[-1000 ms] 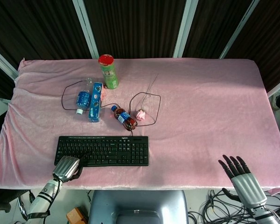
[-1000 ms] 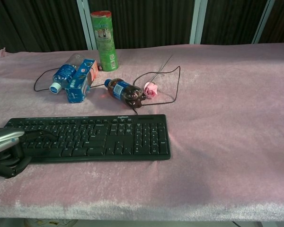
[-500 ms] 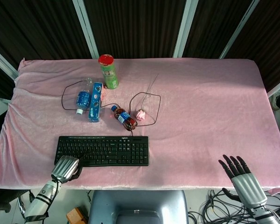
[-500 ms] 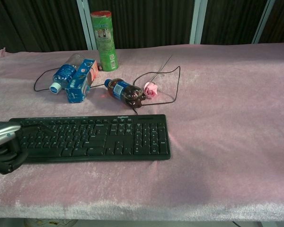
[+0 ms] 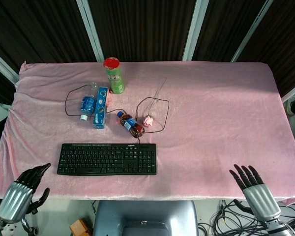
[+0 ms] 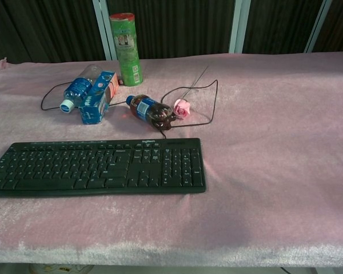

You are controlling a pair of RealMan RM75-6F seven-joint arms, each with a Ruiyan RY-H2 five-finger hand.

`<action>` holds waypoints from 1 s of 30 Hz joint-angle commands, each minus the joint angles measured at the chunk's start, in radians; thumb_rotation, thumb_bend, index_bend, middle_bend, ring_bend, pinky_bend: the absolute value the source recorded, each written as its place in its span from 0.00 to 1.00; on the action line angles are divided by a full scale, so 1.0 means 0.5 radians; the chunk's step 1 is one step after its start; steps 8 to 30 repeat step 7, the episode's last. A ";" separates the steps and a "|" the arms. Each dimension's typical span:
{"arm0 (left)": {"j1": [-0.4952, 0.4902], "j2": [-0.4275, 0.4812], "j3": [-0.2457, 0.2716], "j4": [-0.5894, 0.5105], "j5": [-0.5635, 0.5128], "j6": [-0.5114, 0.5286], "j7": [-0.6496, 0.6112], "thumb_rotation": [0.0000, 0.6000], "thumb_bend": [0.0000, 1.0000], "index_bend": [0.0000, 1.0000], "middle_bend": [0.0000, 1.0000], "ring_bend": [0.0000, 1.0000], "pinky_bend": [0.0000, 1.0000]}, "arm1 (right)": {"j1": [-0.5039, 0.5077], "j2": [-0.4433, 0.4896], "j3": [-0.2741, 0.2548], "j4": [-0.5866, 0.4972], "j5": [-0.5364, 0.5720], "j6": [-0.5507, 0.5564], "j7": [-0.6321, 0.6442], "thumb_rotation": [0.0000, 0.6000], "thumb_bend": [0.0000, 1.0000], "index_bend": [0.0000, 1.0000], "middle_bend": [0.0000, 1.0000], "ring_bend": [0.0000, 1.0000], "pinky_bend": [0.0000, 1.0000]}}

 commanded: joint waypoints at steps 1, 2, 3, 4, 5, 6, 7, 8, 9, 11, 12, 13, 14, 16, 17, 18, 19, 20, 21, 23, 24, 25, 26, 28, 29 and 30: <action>0.210 -0.044 0.054 0.252 0.106 0.142 -0.144 1.00 0.38 0.00 0.00 0.00 0.00 | 0.004 -0.014 -0.013 0.006 -0.022 -0.018 -0.030 1.00 0.36 0.00 0.00 0.00 0.10; 0.209 -0.038 0.051 0.245 0.094 0.120 -0.147 1.00 0.38 0.00 0.00 0.00 0.00 | 0.004 -0.014 -0.015 0.007 -0.021 -0.022 -0.033 1.00 0.36 0.00 0.00 0.00 0.10; 0.210 -0.032 0.047 0.236 0.084 0.104 -0.146 1.00 0.38 0.00 0.00 0.00 0.00 | 0.004 -0.014 -0.014 0.005 -0.019 -0.023 -0.029 1.00 0.36 0.00 0.00 0.00 0.10; 0.211 -0.027 0.041 0.226 0.078 0.095 -0.145 1.00 0.38 0.00 0.00 0.00 0.00 | 0.004 -0.013 -0.011 0.004 -0.015 -0.020 -0.025 1.00 0.36 0.00 0.00 0.00 0.10; 0.214 -0.022 0.034 0.217 0.074 0.088 -0.144 1.00 0.37 0.00 0.00 0.00 0.00 | 0.005 -0.013 -0.004 0.005 -0.009 -0.017 -0.022 1.00 0.36 0.00 0.00 0.00 0.10; 0.215 -0.019 0.030 0.212 0.073 0.082 -0.145 1.00 0.38 0.00 0.00 0.00 0.00 | 0.006 -0.013 -0.002 0.004 -0.004 -0.018 -0.019 1.00 0.36 0.00 0.00 0.00 0.10; 0.216 -0.015 0.027 0.208 0.072 0.076 -0.146 1.00 0.38 0.00 0.00 0.00 0.00 | 0.007 -0.012 0.000 0.003 0.000 -0.022 -0.016 1.00 0.36 0.00 0.00 0.00 0.10; 0.216 -0.015 0.027 0.208 0.072 0.076 -0.146 1.00 0.38 0.00 0.00 0.00 0.00 | 0.007 -0.012 0.000 0.003 0.000 -0.022 -0.016 1.00 0.36 0.00 0.00 0.00 0.10; 0.216 -0.015 0.027 0.208 0.072 0.076 -0.146 1.00 0.38 0.00 0.00 0.00 0.00 | 0.007 -0.012 0.000 0.003 0.000 -0.022 -0.016 1.00 0.36 0.00 0.00 0.00 0.10; 0.216 -0.015 0.027 0.208 0.072 0.076 -0.146 1.00 0.38 0.00 0.00 0.00 0.00 | 0.007 -0.012 0.000 0.003 0.000 -0.022 -0.016 1.00 0.36 0.00 0.00 0.00 0.10; 0.216 -0.015 0.027 0.208 0.072 0.076 -0.146 1.00 0.38 0.00 0.00 0.00 0.00 | 0.007 -0.012 0.000 0.003 0.000 -0.022 -0.016 1.00 0.36 0.00 0.00 0.00 0.10; 0.216 -0.015 0.027 0.208 0.072 0.076 -0.146 1.00 0.38 0.00 0.00 0.00 0.00 | 0.007 -0.012 0.000 0.003 0.000 -0.022 -0.016 1.00 0.36 0.00 0.00 0.00 0.10; 0.216 -0.015 0.027 0.208 0.072 0.076 -0.146 1.00 0.38 0.00 0.00 0.00 0.00 | 0.007 -0.012 0.000 0.003 0.000 -0.022 -0.016 1.00 0.36 0.00 0.00 0.00 0.10; 0.216 -0.015 0.027 0.208 0.072 0.076 -0.146 1.00 0.38 0.00 0.00 0.00 0.00 | 0.007 -0.012 0.000 0.003 0.000 -0.022 -0.016 1.00 0.36 0.00 0.00 0.00 0.10; 0.216 -0.015 0.027 0.208 0.072 0.076 -0.146 1.00 0.38 0.00 0.00 0.00 0.00 | 0.007 -0.012 0.000 0.003 0.000 -0.022 -0.016 1.00 0.36 0.00 0.00 0.00 0.10; 0.216 -0.015 0.027 0.208 0.072 0.076 -0.146 1.00 0.38 0.00 0.00 0.00 0.00 | 0.007 -0.012 0.000 0.003 0.000 -0.022 -0.016 1.00 0.36 0.00 0.00 0.00 0.10; 0.216 -0.015 0.027 0.208 0.072 0.076 -0.146 1.00 0.38 0.00 0.00 0.00 0.00 | 0.007 -0.012 0.000 0.003 0.000 -0.022 -0.016 1.00 0.36 0.00 0.00 0.00 0.10; 0.216 -0.015 0.027 0.208 0.072 0.076 -0.146 1.00 0.38 0.00 0.00 0.00 0.00 | 0.007 -0.012 0.000 0.003 0.000 -0.022 -0.016 1.00 0.36 0.00 0.00 0.00 0.10; 0.216 -0.015 0.027 0.208 0.072 0.076 -0.146 1.00 0.38 0.00 0.00 0.00 0.00 | 0.007 -0.012 0.000 0.003 0.000 -0.022 -0.016 1.00 0.36 0.00 0.00 0.00 0.10; 0.216 -0.015 0.027 0.208 0.072 0.076 -0.146 1.00 0.38 0.00 0.00 0.00 0.00 | 0.007 -0.012 0.000 0.003 0.000 -0.022 -0.016 1.00 0.36 0.00 0.00 0.00 0.10; 0.216 -0.015 0.027 0.208 0.072 0.076 -0.146 1.00 0.38 0.00 0.00 0.00 0.00 | 0.007 -0.012 0.000 0.003 0.000 -0.022 -0.016 1.00 0.36 0.00 0.00 0.00 0.10; 0.216 -0.015 0.027 0.208 0.072 0.076 -0.146 1.00 0.38 0.00 0.00 0.00 0.00 | 0.007 -0.012 0.000 0.003 0.000 -0.022 -0.016 1.00 0.36 0.00 0.00 0.00 0.10; 0.216 -0.015 0.027 0.208 0.072 0.076 -0.146 1.00 0.38 0.00 0.00 0.00 0.00 | 0.007 -0.012 0.000 0.003 0.000 -0.022 -0.016 1.00 0.36 0.00 0.00 0.00 0.10; 0.216 -0.015 0.027 0.208 0.072 0.076 -0.146 1.00 0.38 0.00 0.00 0.00 0.00 | 0.007 -0.012 0.000 0.003 0.000 -0.022 -0.016 1.00 0.36 0.00 0.00 0.00 0.10; 0.216 -0.015 0.027 0.208 0.072 0.076 -0.146 1.00 0.38 0.00 0.00 0.00 0.00 | 0.007 -0.012 0.000 0.003 0.000 -0.022 -0.016 1.00 0.36 0.00 0.00 0.00 0.10; 0.216 -0.015 0.027 0.208 0.072 0.076 -0.146 1.00 0.38 0.00 0.00 0.00 0.00 | 0.007 -0.012 0.000 0.003 0.000 -0.022 -0.016 1.00 0.36 0.00 0.00 0.00 0.10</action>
